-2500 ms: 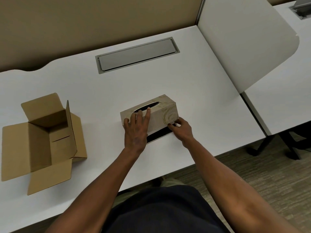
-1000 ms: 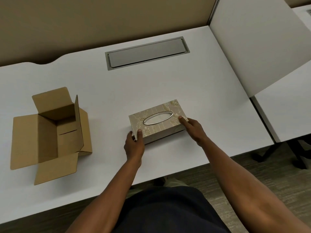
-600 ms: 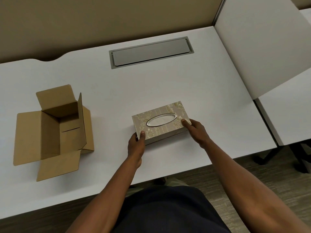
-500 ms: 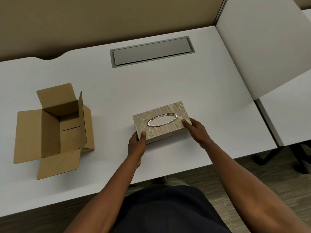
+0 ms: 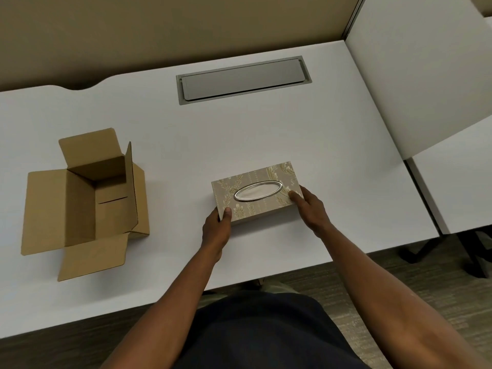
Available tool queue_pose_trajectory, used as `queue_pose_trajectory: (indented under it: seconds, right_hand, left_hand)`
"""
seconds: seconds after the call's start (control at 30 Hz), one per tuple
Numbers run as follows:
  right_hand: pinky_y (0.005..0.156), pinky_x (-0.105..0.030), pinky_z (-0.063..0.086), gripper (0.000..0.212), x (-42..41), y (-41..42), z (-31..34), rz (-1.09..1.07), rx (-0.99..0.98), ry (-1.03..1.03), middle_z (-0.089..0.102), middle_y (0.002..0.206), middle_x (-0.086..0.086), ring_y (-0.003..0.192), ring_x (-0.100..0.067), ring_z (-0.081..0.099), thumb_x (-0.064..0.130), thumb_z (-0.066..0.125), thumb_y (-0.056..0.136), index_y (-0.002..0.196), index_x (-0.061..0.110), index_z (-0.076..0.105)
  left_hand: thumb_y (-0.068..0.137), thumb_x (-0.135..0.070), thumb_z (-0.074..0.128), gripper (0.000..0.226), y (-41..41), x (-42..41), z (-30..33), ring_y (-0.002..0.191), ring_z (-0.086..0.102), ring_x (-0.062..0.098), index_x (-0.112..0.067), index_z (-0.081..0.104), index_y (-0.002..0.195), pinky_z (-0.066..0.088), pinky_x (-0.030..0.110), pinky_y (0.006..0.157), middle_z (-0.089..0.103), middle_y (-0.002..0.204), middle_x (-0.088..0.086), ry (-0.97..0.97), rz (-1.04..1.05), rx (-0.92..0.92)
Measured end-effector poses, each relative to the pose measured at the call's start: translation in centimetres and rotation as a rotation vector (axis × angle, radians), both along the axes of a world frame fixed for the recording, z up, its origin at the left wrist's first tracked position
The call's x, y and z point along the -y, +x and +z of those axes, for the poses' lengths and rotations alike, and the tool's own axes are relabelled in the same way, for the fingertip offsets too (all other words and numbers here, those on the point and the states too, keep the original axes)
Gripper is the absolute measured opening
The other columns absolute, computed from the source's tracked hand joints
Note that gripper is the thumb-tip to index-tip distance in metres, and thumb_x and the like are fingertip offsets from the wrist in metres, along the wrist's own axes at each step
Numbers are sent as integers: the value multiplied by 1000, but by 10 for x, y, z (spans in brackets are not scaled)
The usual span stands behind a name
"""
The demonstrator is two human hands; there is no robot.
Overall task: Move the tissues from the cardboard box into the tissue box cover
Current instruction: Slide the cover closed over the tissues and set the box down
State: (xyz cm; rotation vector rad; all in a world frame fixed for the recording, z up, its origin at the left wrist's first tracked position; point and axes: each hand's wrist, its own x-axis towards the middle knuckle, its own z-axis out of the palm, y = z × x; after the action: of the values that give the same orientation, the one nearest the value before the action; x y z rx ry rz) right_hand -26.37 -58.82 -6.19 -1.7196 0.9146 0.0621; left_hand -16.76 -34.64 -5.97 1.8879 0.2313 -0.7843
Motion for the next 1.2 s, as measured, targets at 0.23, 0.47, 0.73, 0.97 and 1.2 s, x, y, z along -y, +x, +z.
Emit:
queue_pose_trajectory:
  seconds: [0.23,0.47,0.73,0.97,1.2]
  right_hand:
    - [96,-33,44,48,-11,3,-6,-46,-19,-58,68,137,-6,124,-27,61,46,49,105,148,25,56]
    - [100,-35,44,50,-13,1,-7,-47,-7,-50,66,140,-7,127,-29,60,49,48,105,150,25,54]
    - [106,-38,44,53,-8,-1,-6,-15,-4,-18,62,146,-6,132,-29,56,51,47,105,152,27,50]
    - [103,-36,43,53,-9,-1,-2,-4,7,-23,62,146,-3,130,-24,56,54,44,106,152,28,51]
    - [93,-31,42,49,-12,-2,-1,-10,9,-127,70,134,-6,124,-28,61,51,37,109,141,23,61]
  left_hand:
    - [106,-40,48,42,23,1,0,112,55,20,-21,57,143,42,32,92,63,137,3,20,-48,5]
    - [106,-40,46,43,30,1,-1,115,54,19,-22,55,145,41,32,92,61,140,3,17,-80,-21]
    - [107,-42,43,45,25,1,-1,114,52,18,-23,52,147,41,32,97,60,138,0,-7,-70,-11]
    - [106,-44,44,47,25,-2,-3,122,53,20,-25,50,148,45,49,114,59,136,-2,-49,-62,-53]
    - [106,-51,36,52,16,-5,-2,143,44,23,-32,41,155,38,47,119,49,155,-3,-62,-61,-29]
